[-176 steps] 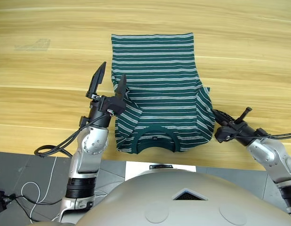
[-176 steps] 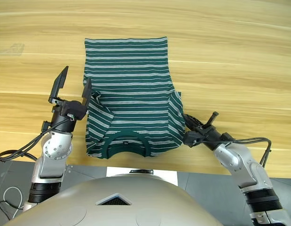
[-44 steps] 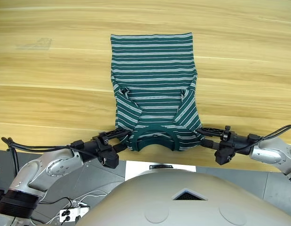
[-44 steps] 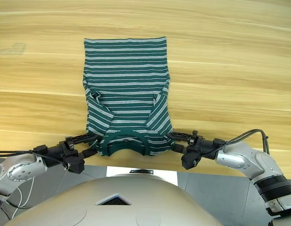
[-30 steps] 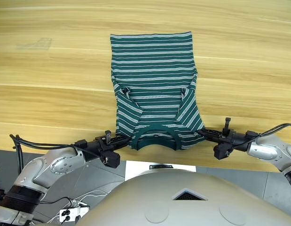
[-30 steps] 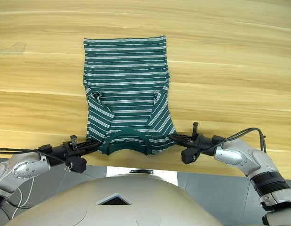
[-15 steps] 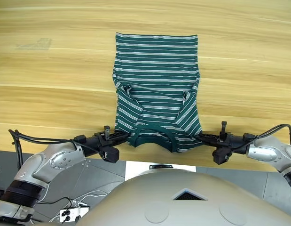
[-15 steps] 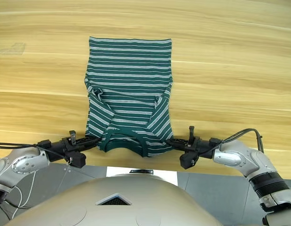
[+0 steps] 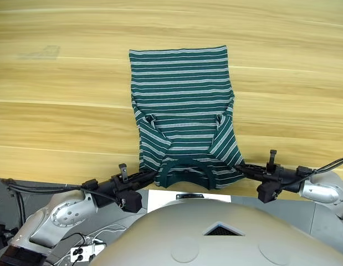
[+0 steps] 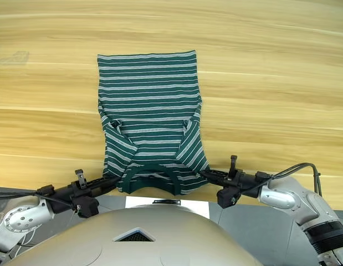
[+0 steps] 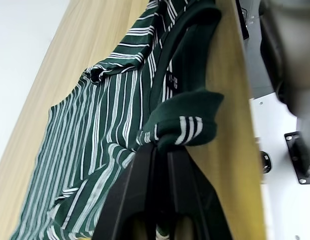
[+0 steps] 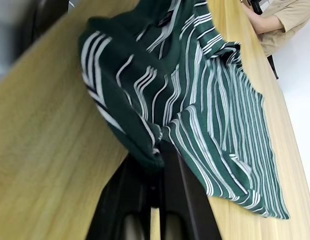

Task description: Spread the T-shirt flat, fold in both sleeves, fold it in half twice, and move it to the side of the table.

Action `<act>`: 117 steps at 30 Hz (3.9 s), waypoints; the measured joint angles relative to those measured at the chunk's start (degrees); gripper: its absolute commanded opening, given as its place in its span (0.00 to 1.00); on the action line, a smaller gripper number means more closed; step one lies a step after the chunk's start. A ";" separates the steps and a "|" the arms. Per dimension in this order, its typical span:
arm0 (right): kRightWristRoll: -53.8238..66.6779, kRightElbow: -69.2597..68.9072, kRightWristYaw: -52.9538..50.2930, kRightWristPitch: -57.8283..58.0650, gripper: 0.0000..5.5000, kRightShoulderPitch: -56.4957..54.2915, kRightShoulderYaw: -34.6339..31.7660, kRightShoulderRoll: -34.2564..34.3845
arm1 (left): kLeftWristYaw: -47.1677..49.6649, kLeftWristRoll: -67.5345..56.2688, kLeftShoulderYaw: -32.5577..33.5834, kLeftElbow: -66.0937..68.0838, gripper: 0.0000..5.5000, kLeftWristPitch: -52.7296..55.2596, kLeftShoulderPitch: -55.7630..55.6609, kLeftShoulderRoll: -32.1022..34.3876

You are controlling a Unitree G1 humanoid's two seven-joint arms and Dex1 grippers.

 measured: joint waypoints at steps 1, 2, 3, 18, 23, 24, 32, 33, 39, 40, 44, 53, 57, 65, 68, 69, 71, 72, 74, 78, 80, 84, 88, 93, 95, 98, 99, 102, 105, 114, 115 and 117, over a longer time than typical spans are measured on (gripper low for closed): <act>0.74 -1.00 0.25 0.11 0.00 0.48 0.00 0.00 | -0.17 -0.15 0.59 -0.16 0.02 -0.02 0.36 0.00; 1.29 -1.81 0.76 0.33 0.00 0.72 0.00 0.01 | -0.33 -0.87 0.81 -0.15 0.02 -0.03 0.43 0.00; 2.22 -2.06 1.07 0.46 0.00 0.66 0.07 0.17 | -0.51 -1.52 0.85 -0.08 0.02 -0.10 0.26 -0.01; 14.41 33.01 -6.26 22.34 0.00 -42.39 -3.21 33.33 | -7.21 -30.80 -0.49 37.96 0.02 24.73 -53.08 -27.94; 10.16 46.38 -10.61 22.02 0.06 -50.46 -2.71 38.94 | -4.16 -29.32 2.00 54.56 0.08 27.52 -64.86 -33.54; 9.71 49.00 -11.22 21.81 0.09 -51.74 -2.45 39.88 | -3.24 -28.59 2.46 58.33 0.10 27.66 -66.70 -34.15; 6.67 67.42 -18.23 23.43 0.34 -62.27 -3.02 45.04 | 5.24 -23.60 5.49 81.78 0.34 25.99 -78.36 -38.02; 6.66 69.42 -19.30 24.06 0.38 -63.26 -3.45 45.59 | 6.06 -23.39 6.03 83.88 0.37 25.86 -79.12 -38.13; 8.01 78.03 -25.34 29.56 0.59 -68.14 -7.84 49.06 | 11.20 -21.82 9.35 91.87 0.55 24.72 -84.04 -39.16; 8.95 78.91 -26.52 30.83 0.63 -68.89 -9.41 49.43 | 12.89 -22.07 10.79 92.67 0.59 24.56 -84.94 -39.01; 10.32 77.19 -29.58 29.62 0.67 -67.25 -12.54 48.26 | 18.46 -23.34 15.59 88.39 0.69 16.29 -82.34 -35.77; 13.26 32.42 -25.19 22.71 0.67 -35.80 -9.83 51.77 | 1.92 -11.42 0.11 55.96 0.69 5.17 -59.08 -32.75; 9.76 27.06 -26.32 24.33 0.67 -30.91 -6.42 54.16 | -6.97 -13.27 -0.96 66.49 0.69 14.34 -69.20 -33.78; 4.23 18.63 -28.08 24.34 0.67 -26.32 -3.90 54.39 | -5.74 -16.45 4.73 90.37 0.69 27.89 -83.06 -38.57; 3.07 16.66 -29.05 24.22 0.67 -22.92 -3.41 54.10 | -6.51 -22.41 10.03 87.34 0.69 32.66 -80.46 -40.36; 2.99 16.26 -29.12 24.24 0.67 -22.35 -3.39 54.09 | -7.03 -23.61 10.61 84.04 0.69 33.99 -78.30 -40.72; 2.97 15.70 -29.19 24.24 0.67 -21.88 -3.40 54.01 | -7.63 -27.03 10.88 70.95 0.69 37.56 -70.43 -42.04; 2.97 15.67 -29.20 24.25 0.67 -21.66 -3.39 54.00 | -7.66 -28.77 10.61 63.61 0.69 39.80 -65.83 -42.80; 2.87 15.67 -29.21 24.26 0.67 -21.21 -3.28 53.98 | -7.19 -31.39 9.27 50.62 0.69 43.50 -57.25 -43.95; 0.77 15.67 -29.35 24.42 0.67 -20.58 -2.20 54.16 | -3.57 -39.58 2.88 18.57 0.69 55.36 -32.95 -46.34; -0.57 15.41 -29.69 25.20 0.67 -19.95 -1.73 54.34 | -0.62 -43.27 0.76 6.11 0.69 62.99 -23.31 -46.20; -1.44 12.25 -31.24 27.84 0.67 -17.96 -0.76 55.62 | 5.80 -52.75 1.31 -12.32 0.69 78.75 -8.90 -43.49; -2.95 12.19 -32.55 28.94 0.67 -17.94 0.12 56.43 | 7.83 -53.76 -0.96 -14.17 0.69 81.75 -8.82 -42.97; -3.61 13.48 -33.43 28.81 0.67 -18.05 0.03 54.99 | 8.63 -52.56 -4.23 -11.93 0.69 79.86 -11.50 -44.62; -3.69 14.56 -34.30 28.63 0.67 -18.21 -0.28 54.41 | 7.00 -50.16 -5.08 -11.64 0.69 76.47 -12.39 -43.39; -2.39 10.90 -33.64 27.52 0.67 -17.40 -2.43 51.92 | 2.27 -45.79 -5.97 -12.90 0.69 64.45 -13.76 -42.35; -0.51 7.45 -32.28 26.82 0.67 -16.03 -4.04 50.04 | 0.82 -44.70 -6.06 -13.48 0.69 60.59 -14.79 -42.45; 9.12 -2.20 -25.62 27.43 0.67 -8.45 -11.65 42.66 | -1.21 -44.03 -6.42 -13.85 0.69 53.48 -15.25 -43.10; 15.48 -7.26 -20.75 32.52 0.67 -0.94 -21.79 36.02 | -1.43 -42.39 -8.93 -13.42 0.69 49.83 -12.90 -43.97; 11.59 1.27 -13.09 38.69 0.67 5.78 -21.27 30.22 | 6.84 -30.99 -5.74 0.44 0.69 47.64 -22.25 -44.12; 10.47 2.23 -13.71 39.46 0.67 3.07 -19.44 31.19 | 8.00 -29.72 -4.69 1.99 0.69 47.26 -24.51 -44.34; 9.26 3.31 -13.98 40.43 0.67 -0.84 -16.32 33.22 | 9.32 -29.05 -2.96 3.21 0.69 46.40 -27.95 -44.94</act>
